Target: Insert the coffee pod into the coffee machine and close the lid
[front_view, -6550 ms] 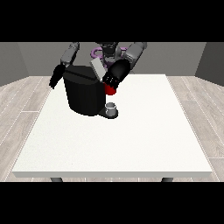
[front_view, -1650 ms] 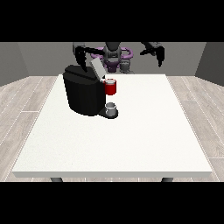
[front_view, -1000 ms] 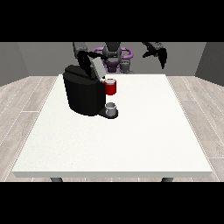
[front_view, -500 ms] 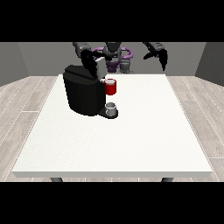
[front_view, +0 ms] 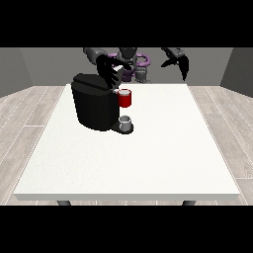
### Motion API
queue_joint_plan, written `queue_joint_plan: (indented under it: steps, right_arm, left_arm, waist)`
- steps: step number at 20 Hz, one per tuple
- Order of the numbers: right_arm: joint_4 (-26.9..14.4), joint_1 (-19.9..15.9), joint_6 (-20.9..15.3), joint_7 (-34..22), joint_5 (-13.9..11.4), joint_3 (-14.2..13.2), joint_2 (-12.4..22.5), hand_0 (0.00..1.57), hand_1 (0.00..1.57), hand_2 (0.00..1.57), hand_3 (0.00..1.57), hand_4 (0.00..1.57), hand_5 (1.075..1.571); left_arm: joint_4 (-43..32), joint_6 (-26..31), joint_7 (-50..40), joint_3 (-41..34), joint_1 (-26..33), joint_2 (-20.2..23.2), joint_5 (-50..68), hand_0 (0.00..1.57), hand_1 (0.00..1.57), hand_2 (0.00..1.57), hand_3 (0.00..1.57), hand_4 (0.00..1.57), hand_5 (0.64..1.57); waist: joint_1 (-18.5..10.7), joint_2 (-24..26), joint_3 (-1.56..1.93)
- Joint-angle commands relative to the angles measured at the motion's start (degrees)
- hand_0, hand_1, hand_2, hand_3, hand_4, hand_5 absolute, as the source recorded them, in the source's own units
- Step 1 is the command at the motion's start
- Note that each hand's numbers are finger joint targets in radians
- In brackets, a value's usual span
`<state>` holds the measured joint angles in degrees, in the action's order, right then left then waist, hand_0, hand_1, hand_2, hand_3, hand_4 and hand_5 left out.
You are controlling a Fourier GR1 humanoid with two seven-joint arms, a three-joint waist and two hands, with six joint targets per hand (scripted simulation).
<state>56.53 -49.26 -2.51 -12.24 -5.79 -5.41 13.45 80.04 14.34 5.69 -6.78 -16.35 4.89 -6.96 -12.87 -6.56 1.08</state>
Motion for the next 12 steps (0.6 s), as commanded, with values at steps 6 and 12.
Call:
queue_joint_plan:
  steps: [6,12]
  right_arm:
    - [4.09,-7.88,0.58,1.33,-2.72,2.94,-0.39,0.00,0.00,0.00,0.00,0.24,1.571]
    - [8.49,-8.70,1.02,-3.34,-3.70,3.64,0.49,0.00,0.00,0.00,0.00,0.09,1.571]
  left_arm:
    - [-0.11,2.11,0.27,0.54,-3.59,0.66,1.06,0.00,0.00,0.00,0.00,0.40,1.571]
    - [-0.82,1.96,1.47,1.77,-6.30,-0.83,0.93,0.00,0.00,0.00,0.00,0.43,1.571]
  waist:
    - [-7.61,-2.35,-1.06]
    - [-10.56,-5.65,-1.08]
